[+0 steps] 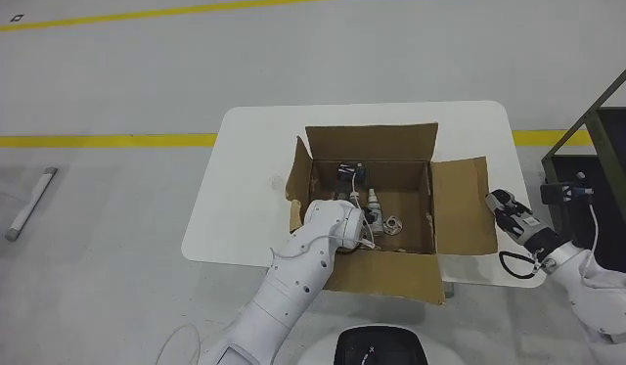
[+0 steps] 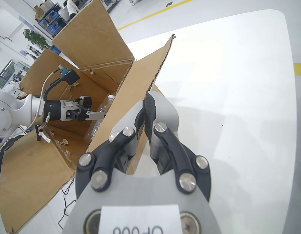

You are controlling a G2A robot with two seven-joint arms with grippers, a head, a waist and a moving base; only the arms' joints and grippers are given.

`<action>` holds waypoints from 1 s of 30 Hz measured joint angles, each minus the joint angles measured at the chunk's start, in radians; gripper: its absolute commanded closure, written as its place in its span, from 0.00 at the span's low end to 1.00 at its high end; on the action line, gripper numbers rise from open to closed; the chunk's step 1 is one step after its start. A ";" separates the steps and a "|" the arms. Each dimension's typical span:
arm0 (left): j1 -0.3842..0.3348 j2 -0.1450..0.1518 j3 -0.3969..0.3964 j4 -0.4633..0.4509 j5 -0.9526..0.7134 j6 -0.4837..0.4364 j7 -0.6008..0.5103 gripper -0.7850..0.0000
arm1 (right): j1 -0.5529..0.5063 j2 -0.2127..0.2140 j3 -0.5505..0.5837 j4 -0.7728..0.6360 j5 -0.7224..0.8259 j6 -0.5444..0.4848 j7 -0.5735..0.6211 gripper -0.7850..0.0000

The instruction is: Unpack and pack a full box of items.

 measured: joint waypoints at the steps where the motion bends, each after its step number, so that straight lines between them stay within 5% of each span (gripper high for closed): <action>1: -0.002 -0.003 0.002 0.010 0.000 0.005 0.000 0.07 | 0.000 0.000 0.000 0.000 0.000 0.000 0.000 1.00; 9: -0.016 -0.014 0.002 0.056 0.014 0.010 0.014 0.00 | 0.001 0.000 -0.006 0.001 -0.004 -0.002 -0.001 1.00; 12: -0.019 -0.018 0.001 0.070 0.014 0.007 0.018 0.11 | 0.003 0.000 -0.009 0.003 -0.004 -0.003 0.000 1.00; 18: -0.031 -0.029 0.007 0.117 0.019 0.004 0.024 0.08 | 0.007 0.001 -0.010 0.006 -0.010 0.000 0.005 1.00; 23: -0.045 -0.038 0.009 0.157 0.022 -0.002 0.035 0.25 | 0.012 0.001 -0.012 0.010 -0.012 0.001 0.006 1.00; 30: -0.057 -0.051 0.001 0.203 -0.015 -0.025 0.048 0.23 | 0.018 0.001 -0.017 0.016 -0.009 0.003 0.005 1.00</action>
